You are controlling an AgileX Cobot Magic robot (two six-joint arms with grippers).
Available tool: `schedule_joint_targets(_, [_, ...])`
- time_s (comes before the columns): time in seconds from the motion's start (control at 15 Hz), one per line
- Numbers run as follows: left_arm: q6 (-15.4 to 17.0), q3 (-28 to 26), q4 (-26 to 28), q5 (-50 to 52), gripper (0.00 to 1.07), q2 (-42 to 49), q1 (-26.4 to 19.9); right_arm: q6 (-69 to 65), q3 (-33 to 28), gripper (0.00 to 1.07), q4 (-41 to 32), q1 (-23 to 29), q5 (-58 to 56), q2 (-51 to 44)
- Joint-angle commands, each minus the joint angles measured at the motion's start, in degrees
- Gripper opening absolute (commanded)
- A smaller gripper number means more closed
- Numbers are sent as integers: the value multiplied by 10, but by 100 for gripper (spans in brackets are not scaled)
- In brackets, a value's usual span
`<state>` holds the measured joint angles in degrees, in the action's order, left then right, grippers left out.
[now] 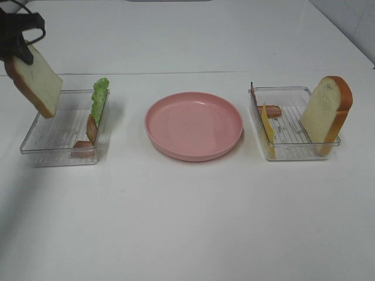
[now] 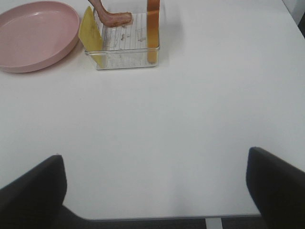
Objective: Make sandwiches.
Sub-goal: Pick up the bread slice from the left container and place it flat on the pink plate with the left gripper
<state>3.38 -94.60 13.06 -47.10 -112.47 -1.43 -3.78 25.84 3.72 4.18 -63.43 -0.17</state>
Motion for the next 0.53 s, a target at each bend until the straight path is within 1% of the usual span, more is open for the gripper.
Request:
schedule_joint_targets(0.07, [6,-44,-1,-38,0,31,-1,4,-1,99,-2,-3,5,-18])
schedule_joint_targets(0.13, [6,-74,-1,-55,0,38,2,4,-1,99,-2,-3,5,-18])
schedule_joint_targets(0.2, [11,-115,3,-64,0,45,10,4,-1,99,-2,-3,5,-18])
schedule_joint_targets(0.27, [15,-141,7,-64,0,45,22,4,-1,99,-2,-3,5,-18])
schedule_joint_targets(0.4, [15,-163,18,-53,0,44,49,4,-1,99,-2,-3,5,-18])
schedule_joint_targets(0.47, [14,-164,41,-21,0,44,79,4,-1,99,-2,-3,5,-18])
schedule_joint_targets(0.53, [14,-164,60,-1,0,40,100,4,-1,99,-2,-3,5,-18])
